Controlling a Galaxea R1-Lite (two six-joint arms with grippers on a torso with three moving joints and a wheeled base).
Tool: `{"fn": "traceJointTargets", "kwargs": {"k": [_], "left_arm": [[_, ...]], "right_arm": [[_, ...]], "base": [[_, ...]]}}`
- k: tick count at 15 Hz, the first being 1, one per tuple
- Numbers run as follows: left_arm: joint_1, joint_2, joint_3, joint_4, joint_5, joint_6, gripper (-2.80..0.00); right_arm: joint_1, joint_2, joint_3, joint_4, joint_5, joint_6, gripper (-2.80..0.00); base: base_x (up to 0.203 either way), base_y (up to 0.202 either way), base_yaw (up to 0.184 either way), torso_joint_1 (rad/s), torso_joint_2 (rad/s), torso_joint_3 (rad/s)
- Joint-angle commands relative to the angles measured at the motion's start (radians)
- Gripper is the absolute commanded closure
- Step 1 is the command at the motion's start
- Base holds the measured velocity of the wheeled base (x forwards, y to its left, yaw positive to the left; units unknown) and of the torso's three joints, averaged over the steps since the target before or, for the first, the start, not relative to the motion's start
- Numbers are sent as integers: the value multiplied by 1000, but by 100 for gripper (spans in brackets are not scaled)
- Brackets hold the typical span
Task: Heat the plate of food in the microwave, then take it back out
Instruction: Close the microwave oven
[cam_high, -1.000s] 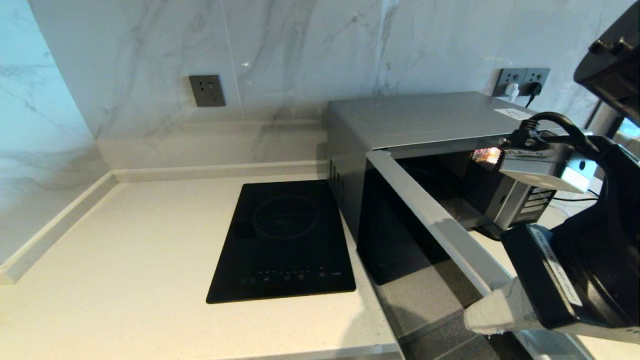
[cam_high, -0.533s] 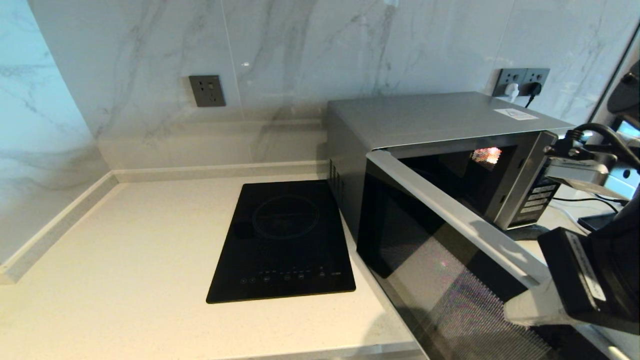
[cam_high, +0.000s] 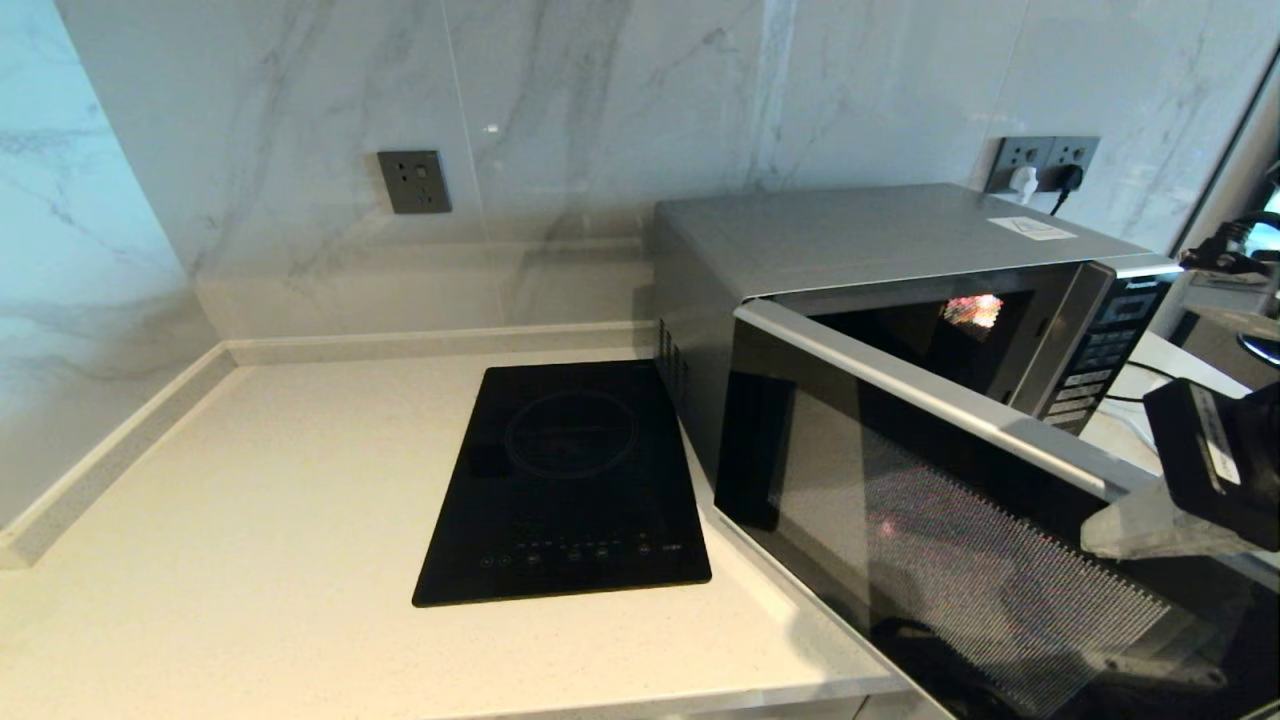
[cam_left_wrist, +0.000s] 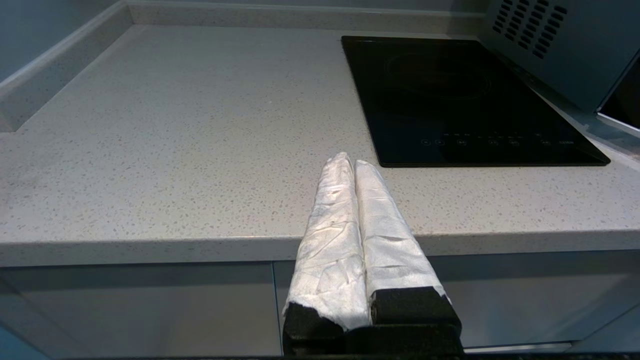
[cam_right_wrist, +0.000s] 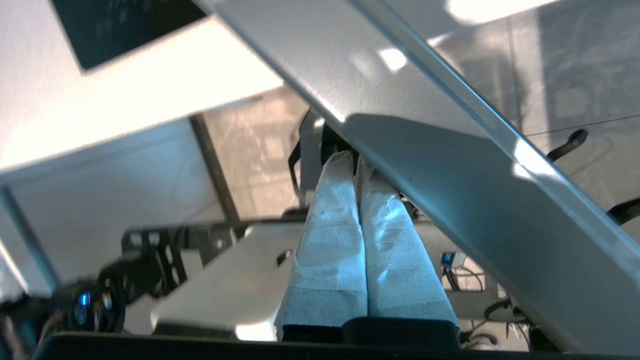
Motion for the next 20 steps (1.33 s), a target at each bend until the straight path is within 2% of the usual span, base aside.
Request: {"fn": "traceJointTargets", "kwargs": {"k": [1,8,12,17,20], "left_arm": [[0,2,0,-1,0,-1,0],[0,2,0,-1,0,-1,0],[0,2,0,-1,0,-1,0],[0,2,0,-1,0,-1,0],[0,2,0,-1,0,-1,0]], "right_arm": [[-99,32,-2,-22,1,-27,0],[-317,191,-44,-210,12,-136,0],[-423,279,-90,-364,90,-199,0],[-490,371,-224,-413,195,-257,0],[-514,415,-289,-432,209,-275,0]], "base": [[0,0,0,0,0,0],[0,0,0,0,0,0],[0,0,0,0,0,0],[0,0,0,0,0,0],[0,0,0,0,0,0]]}}
